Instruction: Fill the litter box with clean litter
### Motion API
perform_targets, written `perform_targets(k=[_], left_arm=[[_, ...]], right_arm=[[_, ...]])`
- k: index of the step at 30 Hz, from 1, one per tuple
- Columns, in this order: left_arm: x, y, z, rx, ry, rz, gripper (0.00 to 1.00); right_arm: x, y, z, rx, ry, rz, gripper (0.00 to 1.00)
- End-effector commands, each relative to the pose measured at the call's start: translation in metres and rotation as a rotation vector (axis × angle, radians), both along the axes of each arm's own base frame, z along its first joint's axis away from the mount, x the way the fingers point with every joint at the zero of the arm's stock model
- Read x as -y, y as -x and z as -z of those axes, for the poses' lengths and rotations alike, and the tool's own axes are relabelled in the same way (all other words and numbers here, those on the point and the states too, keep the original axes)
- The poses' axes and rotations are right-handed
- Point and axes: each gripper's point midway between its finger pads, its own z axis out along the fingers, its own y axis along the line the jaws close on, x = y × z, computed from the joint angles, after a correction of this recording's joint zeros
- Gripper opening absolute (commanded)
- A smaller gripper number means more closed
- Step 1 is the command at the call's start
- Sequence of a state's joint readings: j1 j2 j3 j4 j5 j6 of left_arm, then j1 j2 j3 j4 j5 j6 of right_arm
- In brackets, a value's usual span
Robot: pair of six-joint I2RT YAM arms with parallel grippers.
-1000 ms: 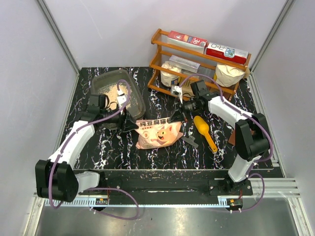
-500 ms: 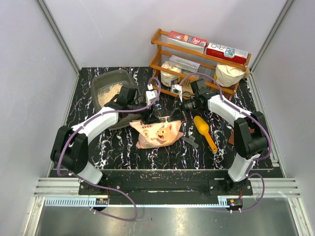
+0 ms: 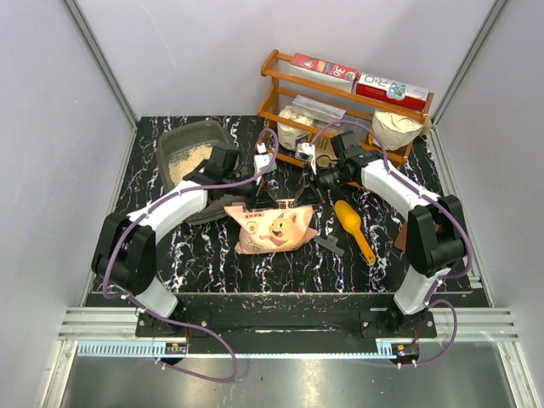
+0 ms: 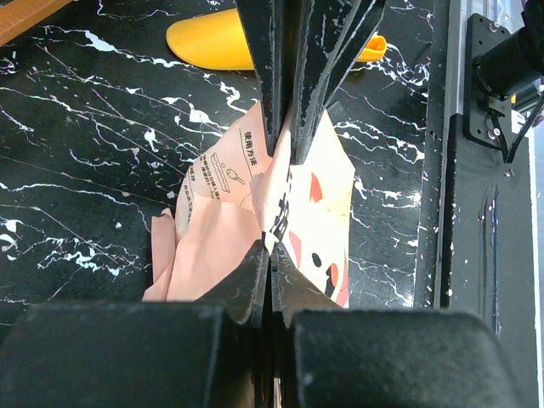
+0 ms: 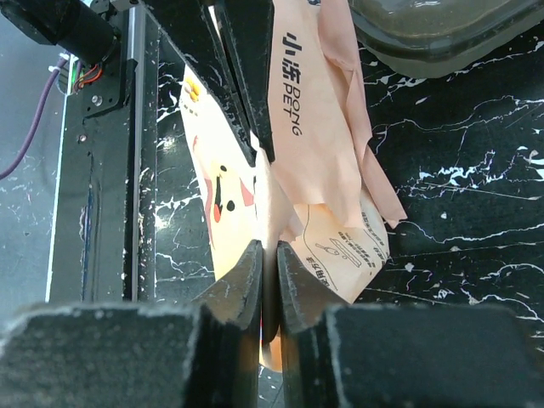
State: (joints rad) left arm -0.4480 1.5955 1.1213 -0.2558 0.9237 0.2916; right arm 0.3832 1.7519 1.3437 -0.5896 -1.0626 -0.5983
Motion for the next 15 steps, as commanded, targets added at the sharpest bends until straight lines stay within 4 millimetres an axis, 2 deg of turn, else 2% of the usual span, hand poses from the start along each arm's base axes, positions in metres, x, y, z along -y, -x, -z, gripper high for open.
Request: perform_targets(k=[1,2,5,6,9,11,12,14,15], left_arm=[[-0.007,-0.006,-0.037,0.088,0.068,-0.027,0.00],[-0.008,-0.007,-0.036,0.087,0.065,-0.032,0.00],[-0.012,-0.008,-0.039,0.088,0.067,-0.044,0.00],[-0.011,-0.007,-0.041,0.091,0.076,-0.041,0.00],[-0.002,-0.004,-0.040,0.086,0.106,-0.010,0.19],[0.012,-0.002,-0.042,0.102,0.120,0.032,0.29],[0.017,-0.003,-0.035,0.088,0.111,0.045,0.30],[0.031,-0.004,-0.037,0.111,0.113,0.079,0.29],[0.034,-0.006,-0.029,0.094,0.103,0.084,0.29]], right_arm=[[0.001,-0.001,-0.021,0.064,-0.011,-0.032,0.14],[0.001,-0.002,-0.020,0.070,-0.008,-0.036,0.13],[0.000,-0.002,-0.022,0.086,-0.014,-0.052,0.01],[-0.002,-0.002,-0.022,0.086,-0.015,-0.056,0.00],[-0.008,-0.001,-0.026,0.090,-0.020,-0.069,0.00],[-0.011,-0.001,-0.026,0.092,-0.019,-0.073,0.00],[-0.011,-0.002,-0.026,0.094,-0.018,-0.072,0.00],[-0.010,-0.002,-0.027,0.096,-0.015,-0.069,0.00],[-0.010,-0.002,-0.027,0.098,-0.013,-0.067,0.00]])
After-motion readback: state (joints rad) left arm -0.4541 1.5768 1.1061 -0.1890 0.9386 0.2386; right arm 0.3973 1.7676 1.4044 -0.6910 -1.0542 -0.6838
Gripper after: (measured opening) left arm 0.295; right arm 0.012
